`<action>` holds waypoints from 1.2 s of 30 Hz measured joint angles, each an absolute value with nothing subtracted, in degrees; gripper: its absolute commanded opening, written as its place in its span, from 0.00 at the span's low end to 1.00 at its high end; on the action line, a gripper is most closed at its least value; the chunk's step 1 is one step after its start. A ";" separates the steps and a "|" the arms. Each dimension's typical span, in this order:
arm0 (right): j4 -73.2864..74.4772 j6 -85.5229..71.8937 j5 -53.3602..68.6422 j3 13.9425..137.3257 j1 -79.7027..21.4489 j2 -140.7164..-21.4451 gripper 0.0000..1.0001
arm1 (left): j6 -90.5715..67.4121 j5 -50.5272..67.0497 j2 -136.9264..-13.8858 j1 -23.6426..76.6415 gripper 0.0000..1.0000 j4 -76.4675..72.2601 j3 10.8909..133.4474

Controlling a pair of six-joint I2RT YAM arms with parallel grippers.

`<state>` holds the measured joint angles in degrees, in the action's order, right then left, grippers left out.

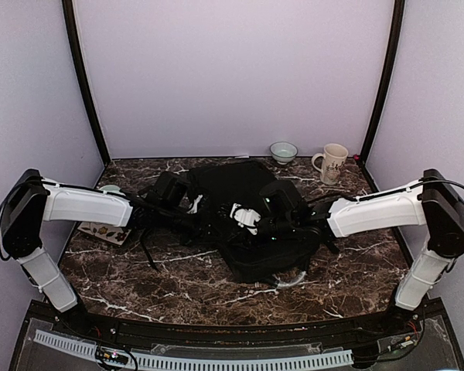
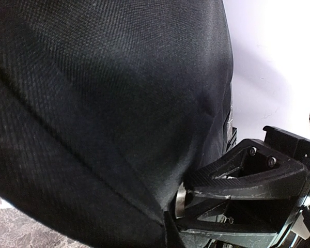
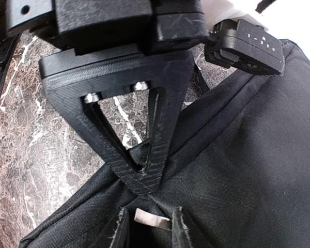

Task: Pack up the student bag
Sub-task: Pick up the second largest pocket of the bag from the student bag.

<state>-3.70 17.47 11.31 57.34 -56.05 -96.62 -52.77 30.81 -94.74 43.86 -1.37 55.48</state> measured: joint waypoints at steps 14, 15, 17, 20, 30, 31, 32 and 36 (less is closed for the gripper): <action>-4.89 17.72 8.80 58.35 -57.47 -97.56 0.02 | -52.21 31.05 -94.67 43.88 0.00 0.36 56.31; -5.08 17.65 8.47 58.35 -57.60 -97.56 0.02 | -52.14 31.05 -94.67 43.88 0.00 0.58 56.31; -5.72 17.26 7.35 58.30 -57.87 -97.56 0.01 | -52.05 31.05 -94.67 43.88 0.00 0.97 56.31; -6.26 16.08 5.78 58.28 -58.15 -97.56 0.00 | -51.88 31.03 -94.65 43.88 0.00 1.13 56.31; -6.39 10.59 0.71 58.50 -58.92 -97.78 0.00 | -51.51 30.61 -94.41 43.88 0.00 1.43 56.31; -6.46 10.15 0.54 58.50 -58.92 -97.78 0.00 | -51.46 30.59 -94.35 43.88 0.00 1.43 56.31; -6.55 9.52 0.32 58.48 -58.94 -97.78 0.00 | -51.40 30.55 -94.26 43.88 0.00 1.43 56.31; -6.96 6.98 -0.54 58.46 -58.96 -97.76 0.00 | -51.33 30.04 -93.82 43.88 0.00 1.69 56.31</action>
<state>-6.96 6.98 -0.54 58.46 -58.96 -97.76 -51.33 30.04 -93.82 43.88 1.69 56.31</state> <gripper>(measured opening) 0.006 0.050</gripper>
